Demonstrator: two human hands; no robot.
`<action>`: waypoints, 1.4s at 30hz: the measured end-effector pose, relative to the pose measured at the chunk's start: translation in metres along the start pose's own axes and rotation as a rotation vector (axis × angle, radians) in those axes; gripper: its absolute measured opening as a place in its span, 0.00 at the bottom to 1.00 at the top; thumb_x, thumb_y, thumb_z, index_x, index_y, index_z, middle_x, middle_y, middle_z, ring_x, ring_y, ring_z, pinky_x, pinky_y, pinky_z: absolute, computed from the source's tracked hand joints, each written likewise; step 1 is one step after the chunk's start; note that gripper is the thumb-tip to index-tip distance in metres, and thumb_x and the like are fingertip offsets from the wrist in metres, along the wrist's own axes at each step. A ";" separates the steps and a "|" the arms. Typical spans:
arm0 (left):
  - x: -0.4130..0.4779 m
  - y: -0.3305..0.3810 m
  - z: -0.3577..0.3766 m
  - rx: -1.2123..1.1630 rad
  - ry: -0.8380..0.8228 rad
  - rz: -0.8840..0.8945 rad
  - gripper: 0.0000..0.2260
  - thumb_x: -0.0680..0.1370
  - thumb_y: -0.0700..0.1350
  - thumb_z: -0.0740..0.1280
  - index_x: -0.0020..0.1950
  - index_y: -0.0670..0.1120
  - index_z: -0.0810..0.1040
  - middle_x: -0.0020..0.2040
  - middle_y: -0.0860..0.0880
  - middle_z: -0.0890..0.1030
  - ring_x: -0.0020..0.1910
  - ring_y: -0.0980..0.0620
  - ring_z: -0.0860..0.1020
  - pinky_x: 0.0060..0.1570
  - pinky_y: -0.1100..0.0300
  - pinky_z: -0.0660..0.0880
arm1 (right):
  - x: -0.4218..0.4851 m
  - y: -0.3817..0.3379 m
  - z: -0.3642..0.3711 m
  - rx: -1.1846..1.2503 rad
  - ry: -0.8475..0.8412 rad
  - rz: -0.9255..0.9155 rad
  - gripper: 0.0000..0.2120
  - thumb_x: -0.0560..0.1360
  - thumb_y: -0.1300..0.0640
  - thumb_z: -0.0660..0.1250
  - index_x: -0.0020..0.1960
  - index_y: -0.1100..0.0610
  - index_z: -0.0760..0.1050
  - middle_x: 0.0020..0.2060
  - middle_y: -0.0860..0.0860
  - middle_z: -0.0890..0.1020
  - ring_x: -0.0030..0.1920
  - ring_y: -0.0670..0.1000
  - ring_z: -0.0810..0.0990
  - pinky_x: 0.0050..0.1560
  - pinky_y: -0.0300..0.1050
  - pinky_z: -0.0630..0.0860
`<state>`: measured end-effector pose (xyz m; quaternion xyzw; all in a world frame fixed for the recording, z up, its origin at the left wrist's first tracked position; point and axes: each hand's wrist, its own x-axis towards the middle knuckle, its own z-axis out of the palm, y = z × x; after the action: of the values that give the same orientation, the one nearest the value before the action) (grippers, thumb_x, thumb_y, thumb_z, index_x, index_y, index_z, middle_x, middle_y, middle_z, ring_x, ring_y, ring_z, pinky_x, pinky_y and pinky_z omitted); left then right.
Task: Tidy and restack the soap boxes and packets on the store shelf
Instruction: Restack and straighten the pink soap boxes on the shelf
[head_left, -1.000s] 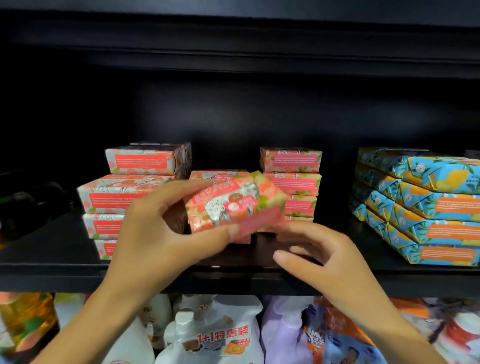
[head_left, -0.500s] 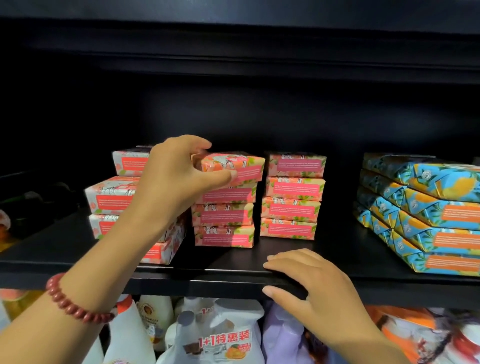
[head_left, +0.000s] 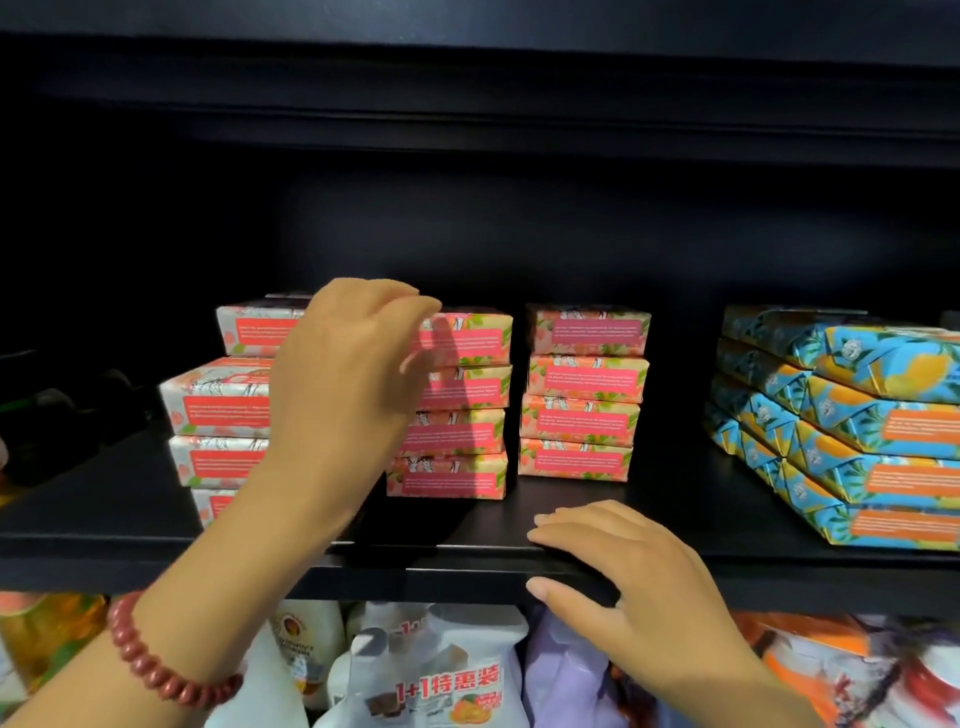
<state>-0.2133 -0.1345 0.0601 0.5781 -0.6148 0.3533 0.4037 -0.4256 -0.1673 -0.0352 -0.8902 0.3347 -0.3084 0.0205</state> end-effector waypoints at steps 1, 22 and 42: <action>-0.010 0.003 0.001 -0.031 0.059 0.062 0.09 0.73 0.40 0.73 0.52 0.40 0.82 0.51 0.43 0.82 0.51 0.42 0.78 0.48 0.50 0.74 | 0.000 0.001 -0.002 0.073 0.031 0.005 0.17 0.71 0.41 0.66 0.59 0.44 0.77 0.52 0.30 0.73 0.56 0.32 0.69 0.56 0.28 0.66; -0.089 0.013 0.032 -0.291 -0.269 -0.056 0.17 0.71 0.62 0.61 0.33 0.53 0.82 0.31 0.59 0.79 0.31 0.58 0.77 0.24 0.63 0.73 | 0.097 0.031 -0.043 -0.403 0.589 -0.005 0.19 0.66 0.58 0.75 0.54 0.61 0.73 0.49 0.56 0.76 0.51 0.55 0.72 0.47 0.48 0.72; -0.057 0.031 0.004 -1.545 -0.631 -0.696 0.13 0.62 0.53 0.74 0.34 0.43 0.84 0.38 0.44 0.84 0.38 0.48 0.83 0.38 0.59 0.79 | 0.011 -0.013 -0.022 -0.352 0.691 -0.523 0.12 0.72 0.61 0.70 0.52 0.61 0.70 0.50 0.56 0.73 0.51 0.57 0.75 0.52 0.49 0.74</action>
<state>-0.2437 -0.1116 0.0077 0.3693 -0.5533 -0.4750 0.5761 -0.4239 -0.1603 -0.0079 -0.7796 0.1335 -0.5201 -0.3222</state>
